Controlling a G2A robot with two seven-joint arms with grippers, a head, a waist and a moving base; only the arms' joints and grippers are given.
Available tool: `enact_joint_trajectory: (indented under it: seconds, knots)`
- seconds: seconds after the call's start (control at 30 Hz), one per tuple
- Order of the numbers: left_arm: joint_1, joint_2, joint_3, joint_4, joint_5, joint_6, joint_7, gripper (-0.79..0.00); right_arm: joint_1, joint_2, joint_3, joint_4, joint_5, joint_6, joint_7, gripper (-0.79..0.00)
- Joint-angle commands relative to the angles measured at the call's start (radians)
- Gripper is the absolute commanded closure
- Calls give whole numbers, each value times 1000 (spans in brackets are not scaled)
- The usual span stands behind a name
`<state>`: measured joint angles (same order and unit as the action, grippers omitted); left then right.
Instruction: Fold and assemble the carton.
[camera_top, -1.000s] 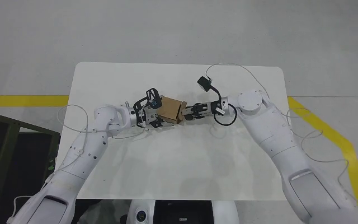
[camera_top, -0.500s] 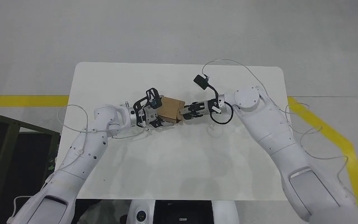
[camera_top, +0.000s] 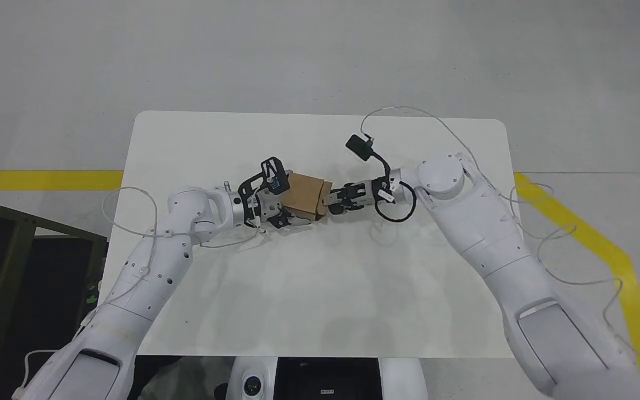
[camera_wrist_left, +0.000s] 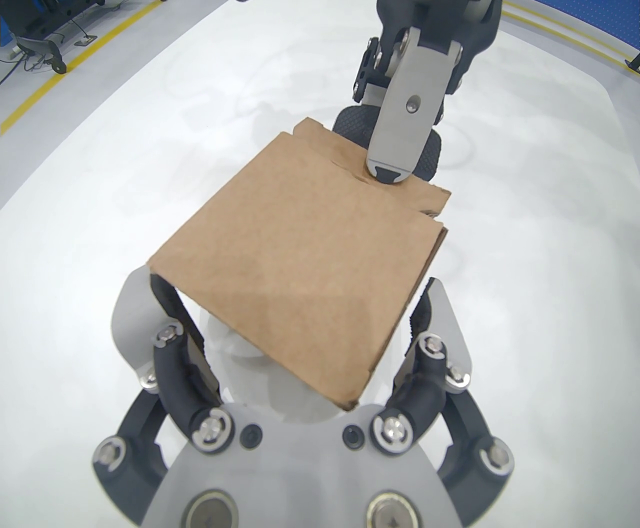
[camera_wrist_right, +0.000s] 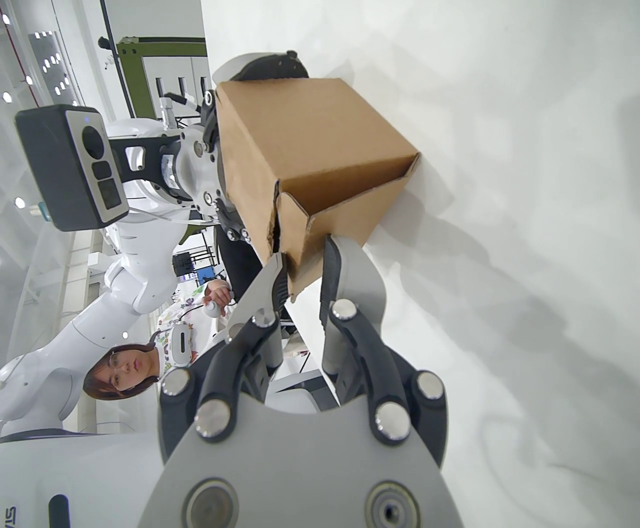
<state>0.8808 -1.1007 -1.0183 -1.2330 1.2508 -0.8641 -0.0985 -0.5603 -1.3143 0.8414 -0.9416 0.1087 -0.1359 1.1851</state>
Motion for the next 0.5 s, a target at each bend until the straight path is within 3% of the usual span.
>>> enact_joint_trajectory:
  seconds: [0.0,0.47]
  knots:
    - [0,0,1,0,0,-1,0,-785,-3,0,-1,-8,1,1,1,-126]
    - [0,-1,2,-1,2,-3,2,-785,20,-19,-26,1,15,-12,-2,-166]
